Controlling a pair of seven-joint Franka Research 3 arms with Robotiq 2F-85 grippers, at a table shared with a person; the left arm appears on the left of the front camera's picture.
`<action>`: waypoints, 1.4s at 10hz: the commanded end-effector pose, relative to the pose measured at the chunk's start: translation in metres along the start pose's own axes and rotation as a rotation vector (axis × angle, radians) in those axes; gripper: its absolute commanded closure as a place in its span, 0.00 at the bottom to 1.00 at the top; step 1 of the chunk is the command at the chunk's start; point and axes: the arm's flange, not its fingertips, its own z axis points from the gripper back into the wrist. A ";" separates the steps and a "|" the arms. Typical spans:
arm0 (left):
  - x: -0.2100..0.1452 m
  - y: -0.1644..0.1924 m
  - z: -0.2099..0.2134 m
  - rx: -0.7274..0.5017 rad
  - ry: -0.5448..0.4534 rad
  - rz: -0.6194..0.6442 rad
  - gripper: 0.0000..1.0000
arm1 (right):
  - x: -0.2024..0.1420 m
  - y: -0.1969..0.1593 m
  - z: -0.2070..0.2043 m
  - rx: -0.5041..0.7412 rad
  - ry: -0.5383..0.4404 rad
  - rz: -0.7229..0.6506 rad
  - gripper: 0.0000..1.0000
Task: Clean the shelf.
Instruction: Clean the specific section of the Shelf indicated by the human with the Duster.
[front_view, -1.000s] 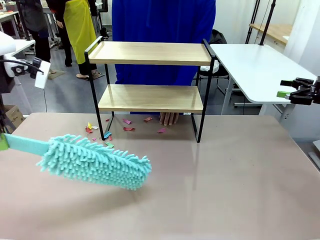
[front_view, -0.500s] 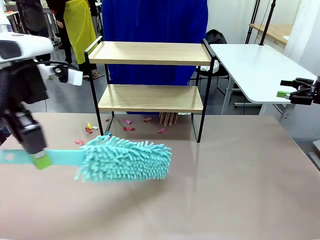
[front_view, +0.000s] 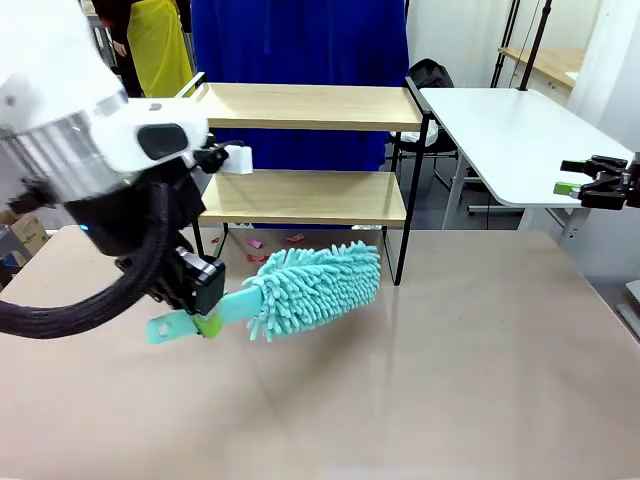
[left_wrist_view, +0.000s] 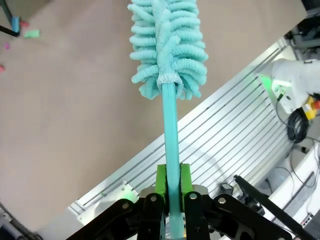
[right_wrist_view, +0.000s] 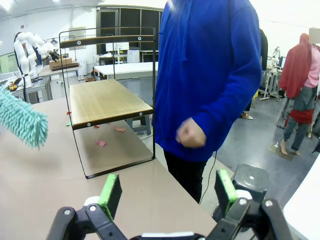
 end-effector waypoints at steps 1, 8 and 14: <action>-0.009 0.002 0.011 -0.007 -0.007 -0.008 0.87 | 0.003 0.002 -0.001 0.001 -0.004 0.004 0.00; 0.028 -0.031 -0.046 0.015 -0.047 0.110 0.87 | 0.003 0.002 -0.001 0.001 -0.004 0.004 0.00; 0.090 -0.056 -0.131 -0.016 -0.240 0.380 0.87 | 0.003 0.002 -0.001 0.001 -0.004 0.004 0.00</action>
